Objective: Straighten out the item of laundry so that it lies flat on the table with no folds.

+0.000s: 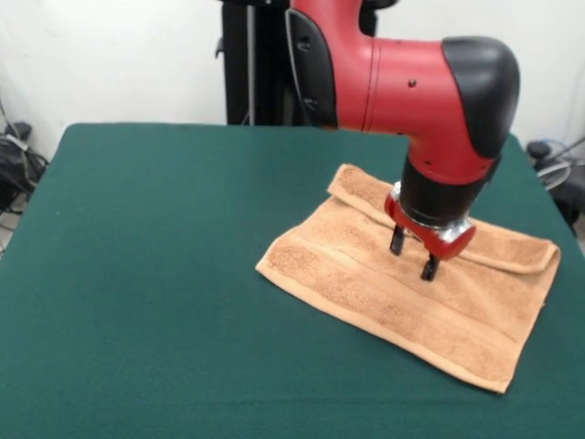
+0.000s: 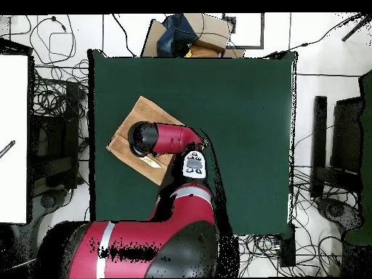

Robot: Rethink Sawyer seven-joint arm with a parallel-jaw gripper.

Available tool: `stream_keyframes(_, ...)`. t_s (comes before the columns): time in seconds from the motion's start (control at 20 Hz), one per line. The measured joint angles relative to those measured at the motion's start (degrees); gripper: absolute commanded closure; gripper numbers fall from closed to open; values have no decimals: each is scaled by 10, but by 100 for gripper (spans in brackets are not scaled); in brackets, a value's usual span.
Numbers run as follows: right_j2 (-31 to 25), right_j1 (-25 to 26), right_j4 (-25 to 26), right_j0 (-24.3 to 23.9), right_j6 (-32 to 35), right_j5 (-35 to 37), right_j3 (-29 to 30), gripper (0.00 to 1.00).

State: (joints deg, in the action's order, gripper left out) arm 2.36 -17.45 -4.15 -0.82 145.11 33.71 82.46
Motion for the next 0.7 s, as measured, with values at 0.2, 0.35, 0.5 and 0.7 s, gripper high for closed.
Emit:
stream_keyframes(0.2,9,6,-22,5,0,20,-9,0)
stream_keyframes(0.35,18,12,-36,10,0,35,-19,0)
stream_keyframes(0.5,30,20,-49,18,0,55,-32,0)
stream_keyframes(0.7,43,29,-63,27,0,76,-47,0)
